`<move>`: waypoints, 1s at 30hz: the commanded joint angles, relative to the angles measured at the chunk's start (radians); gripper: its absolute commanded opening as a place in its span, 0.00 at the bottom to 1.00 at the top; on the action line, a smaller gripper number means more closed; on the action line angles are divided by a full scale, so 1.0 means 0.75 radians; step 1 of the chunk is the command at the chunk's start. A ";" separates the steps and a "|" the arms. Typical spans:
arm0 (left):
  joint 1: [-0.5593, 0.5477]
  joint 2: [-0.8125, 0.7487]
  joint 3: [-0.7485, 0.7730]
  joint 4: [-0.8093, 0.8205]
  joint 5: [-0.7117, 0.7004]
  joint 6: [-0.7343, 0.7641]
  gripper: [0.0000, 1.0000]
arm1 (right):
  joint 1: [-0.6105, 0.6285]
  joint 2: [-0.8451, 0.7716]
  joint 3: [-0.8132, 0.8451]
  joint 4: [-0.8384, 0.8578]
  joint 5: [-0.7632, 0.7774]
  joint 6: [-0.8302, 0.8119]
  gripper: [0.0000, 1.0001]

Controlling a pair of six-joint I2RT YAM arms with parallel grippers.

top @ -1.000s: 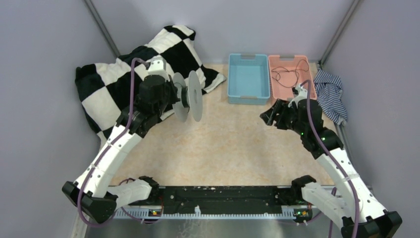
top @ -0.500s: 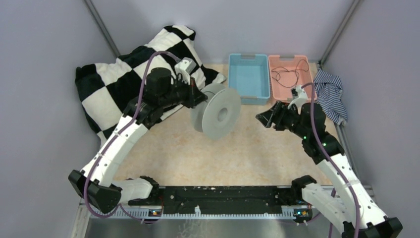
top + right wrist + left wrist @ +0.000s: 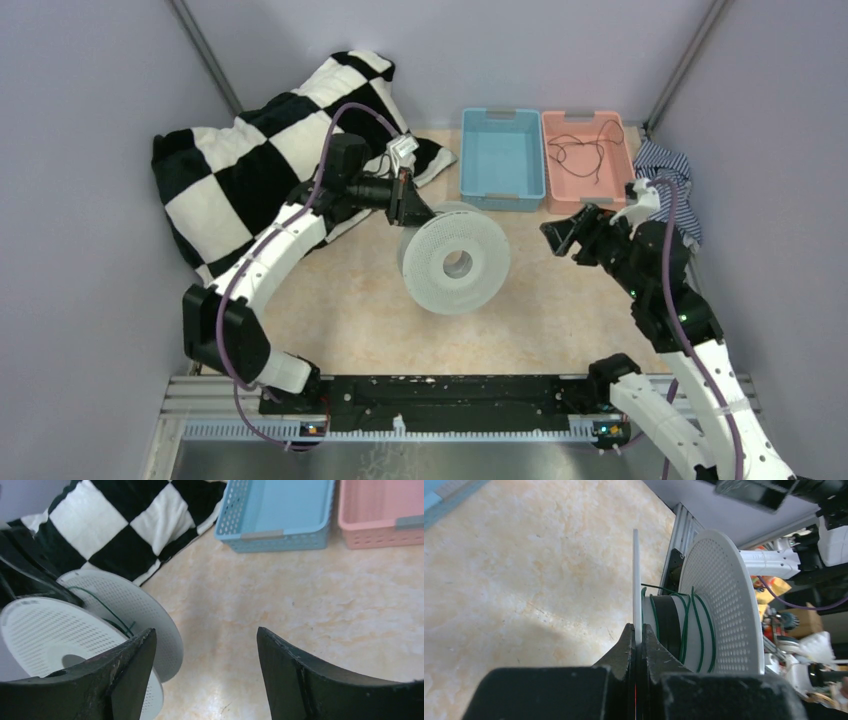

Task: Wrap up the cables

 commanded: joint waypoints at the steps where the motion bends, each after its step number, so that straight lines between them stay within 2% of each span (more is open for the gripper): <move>1: 0.018 0.113 -0.059 0.152 0.240 -0.093 0.00 | -0.002 -0.044 0.137 -0.102 0.223 -0.052 0.73; 5: 0.018 0.223 -0.107 0.196 0.212 -0.130 0.00 | -0.002 -0.038 0.141 -0.130 0.236 -0.077 0.74; 13: 0.017 0.317 -0.278 0.532 0.112 -0.364 0.00 | -0.002 0.006 0.056 -0.091 0.162 -0.046 0.74; 21: 0.017 0.287 -0.473 0.858 -0.153 -0.613 0.00 | -0.003 0.037 0.007 -0.056 0.127 -0.030 0.75; 25: 0.017 0.229 -0.577 1.036 -0.218 -0.724 0.00 | -0.017 0.098 -0.090 0.004 -0.112 0.039 0.77; 28: 0.019 0.221 -0.598 1.048 -0.172 -0.723 0.00 | -0.107 0.158 -0.221 0.175 -0.542 0.190 0.81; 30: 0.020 0.213 -0.613 1.041 -0.153 -0.705 0.00 | -0.176 0.183 -0.329 0.376 -0.762 0.318 0.81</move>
